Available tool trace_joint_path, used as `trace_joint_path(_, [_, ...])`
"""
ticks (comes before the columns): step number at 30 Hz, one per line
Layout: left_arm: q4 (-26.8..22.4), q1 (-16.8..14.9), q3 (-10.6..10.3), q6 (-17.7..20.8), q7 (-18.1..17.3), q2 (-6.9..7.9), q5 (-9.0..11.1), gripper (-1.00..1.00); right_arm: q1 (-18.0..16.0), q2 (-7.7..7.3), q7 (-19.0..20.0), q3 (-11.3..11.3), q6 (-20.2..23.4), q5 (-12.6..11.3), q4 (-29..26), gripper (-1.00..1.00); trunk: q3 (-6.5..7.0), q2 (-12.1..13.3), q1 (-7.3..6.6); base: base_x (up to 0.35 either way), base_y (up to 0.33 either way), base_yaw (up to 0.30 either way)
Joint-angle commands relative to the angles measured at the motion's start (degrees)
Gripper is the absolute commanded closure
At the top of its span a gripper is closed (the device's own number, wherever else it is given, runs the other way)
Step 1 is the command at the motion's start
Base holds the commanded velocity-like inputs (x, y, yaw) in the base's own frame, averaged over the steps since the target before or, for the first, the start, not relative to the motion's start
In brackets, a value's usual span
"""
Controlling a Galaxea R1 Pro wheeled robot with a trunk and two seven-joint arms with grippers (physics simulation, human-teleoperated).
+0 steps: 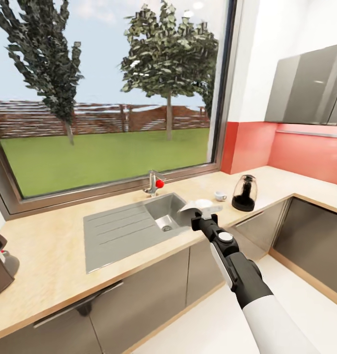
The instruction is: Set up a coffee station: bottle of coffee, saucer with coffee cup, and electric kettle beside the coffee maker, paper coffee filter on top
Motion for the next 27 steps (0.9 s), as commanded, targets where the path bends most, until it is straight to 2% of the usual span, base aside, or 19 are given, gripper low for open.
trace_joint_path(1, [0.27,-0.04,0.38,-0.23,0.13,0.31,-0.61,-1.00,0.01,-0.01,0.02,0.00,0.31,-0.19,-0.09,1.00,-0.02,-0.04,0.02,0.001,-0.005,0.277])
trace_joint_path(7, [3.25,0.06,0.54,-0.23,0.29,4.15,0.17,-1.00,0.01,-0.01,0.02,0.03,0.31,-0.20,-0.09,1.00,-0.02,-0.04,0.02,0.000,-0.002,0.276])
trace_joint_path(8, [3.66,0.06,0.56,-0.24,0.30,4.41,0.43,-1.00,0.01,-0.01,0.02,0.04,0.31,-0.20,-0.09,1.00,-0.02,-0.04,0.02,0.000,0.000,0.276])
trace_joint_path(10, [5.37,0.07,0.57,-0.36,0.28,5.07,2.26,-1.00,0.00,-0.01,0.02,0.05,0.31,-0.21,-0.05,1.00,-0.02,-0.04,0.02,0.000,0.000,0.276])
trace_joint_path(13, [6.98,0.13,0.55,-2.58,0.13,5.43,5.88,-1.00,0.01,-0.01,0.02,0.06,0.31,-0.21,-0.06,1.00,-0.02,-0.04,0.02,0.000,0.000,0.277])
trace_joint_path(16, [7.41,0.15,0.54,-6.13,0.08,5.56,7.44,-1.00,0.02,-0.01,0.02,0.06,0.31,-0.21,-0.08,1.00,-0.02,-0.04,0.02,0.000,0.000,0.276])
trace_joint_path(20, [7.54,0.16,0.48,-8.03,0.07,5.52,8.03,-1.00,0.02,-0.01,0.02,0.06,0.31,-0.21,-0.08,1.00,-0.02,-0.04,0.02,0.000,0.000,0.276])
trace_joint_path(27, [7.51,0.13,0.44,-8.52,0.06,5.33,8.21,-1.00,-0.01,-0.01,0.02,0.13,0.31,-0.21,-0.03,1.00,-0.02,-0.04,0.02,0.000,0.000,0.277])
